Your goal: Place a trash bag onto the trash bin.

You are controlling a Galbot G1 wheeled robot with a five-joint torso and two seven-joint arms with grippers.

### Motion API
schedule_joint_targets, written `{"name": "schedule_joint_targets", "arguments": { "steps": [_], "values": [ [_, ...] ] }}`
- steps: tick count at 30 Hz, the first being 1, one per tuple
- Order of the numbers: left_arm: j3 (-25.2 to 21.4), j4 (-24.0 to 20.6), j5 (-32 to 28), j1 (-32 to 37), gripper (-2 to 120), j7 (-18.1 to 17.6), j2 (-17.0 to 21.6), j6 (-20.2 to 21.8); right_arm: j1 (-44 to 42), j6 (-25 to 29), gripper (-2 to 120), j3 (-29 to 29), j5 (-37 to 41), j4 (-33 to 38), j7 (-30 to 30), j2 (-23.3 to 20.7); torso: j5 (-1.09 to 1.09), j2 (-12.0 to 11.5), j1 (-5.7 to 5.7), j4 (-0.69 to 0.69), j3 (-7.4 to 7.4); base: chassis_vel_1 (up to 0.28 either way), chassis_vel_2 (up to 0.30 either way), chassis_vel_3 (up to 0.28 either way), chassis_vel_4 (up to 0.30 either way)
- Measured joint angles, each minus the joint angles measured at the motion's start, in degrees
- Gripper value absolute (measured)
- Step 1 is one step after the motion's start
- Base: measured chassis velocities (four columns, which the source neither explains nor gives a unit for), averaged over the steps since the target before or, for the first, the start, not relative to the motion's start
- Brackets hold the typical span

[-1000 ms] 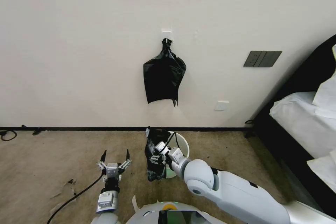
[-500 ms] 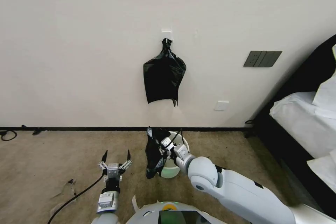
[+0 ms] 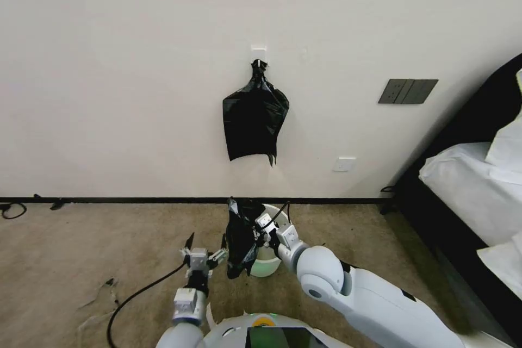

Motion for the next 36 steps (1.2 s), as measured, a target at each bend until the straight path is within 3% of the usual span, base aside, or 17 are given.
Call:
{"name": "schedule_joint_targets", "arguments": {
  "steps": [1, 4, 9, 13, 21, 24, 34, 36],
  "values": [
    [0.0, 0.0, 0.0, 0.0, 100, 0.0, 0.0, 0.0, 0.0, 0.0, 0, 0.0, 0.0, 0.0, 0.0, 0.0, 0.0, 0.0, 0.0, 0.0, 0.0, 0.0, 0.0, 0.0, 0.0],
    [1.21, -0.26, -5.96, -3.43, 100, -1.28, 0.96, 6.08, -0.43, -0.02, 0, 0.0, 0.06, 0.43, 0.46, -0.23, 0.0, 0.0, 0.0, 0.0, 0.0, 0.0, 0.0, 0.0, 0.0],
    [2.54, 0.22, -12.32, -7.26, 100, -2.47, 1.6, 11.79, -0.82, -0.05, 0, 0.56, 0.1, 0.36, 0.67, -0.37, 0.01, 0.0, 0.0, 0.0, 0.0, 0.0, 0.0, 0.0, 0.0],
    [3.77, 1.13, -14.19, -9.17, 100, -2.95, 1.84, 13.55, -0.86, -0.08, 0, 0.62, 0.26, 0.31, 0.8, -0.57, 0.01, 0.0, 0.0, 0.0, 0.0, 0.0, 0.0, 0.0, 0.0],
    [7.64, 3.55, -19.91, -15.57, 99, -7.21, 1.54, 22.83, -0.38, -0.23, 0, 1.35, 2.12, 0.1, 1.26, -1.07, 0.01, 0.0, 0.0, 0.0, 0.0, 0.0, 0.0, 0.0, 0.0],
    [8.49, 5.14, -23.42, -18.63, 94, -10.66, 0.73, 26.35, -0.26, -0.26, 0, 1.74, 2.49, 0.05, 1.27, -1.32, 0.01, 0.0, 0.0, 0.0, 0.0, 0.0, 0.0, 0.0, 0.0],
    [10.14, 9.87, -30.68, -25.92, 82, -16.98, -1.1, 32.01, -0.22, -0.26, 0, 2.63, 3.19, 0.09, 1.38, -2.12, 0.01, 0.0, 0.0, 0.0, 0.01, 0.0, 0.0, 0.0, 0.0],
    [10.95, 10.98, -32.63, -27.63, 73, -18.9, -1.51, 33.6, -0.29, -0.26, 0, 2.87, 3.35, 0.19, 1.47, -2.21, 0.01, 0.0, 0.0, -0.01, 0.01, 0.0, 0.0, 0.0, 0.0]
  ]
}}
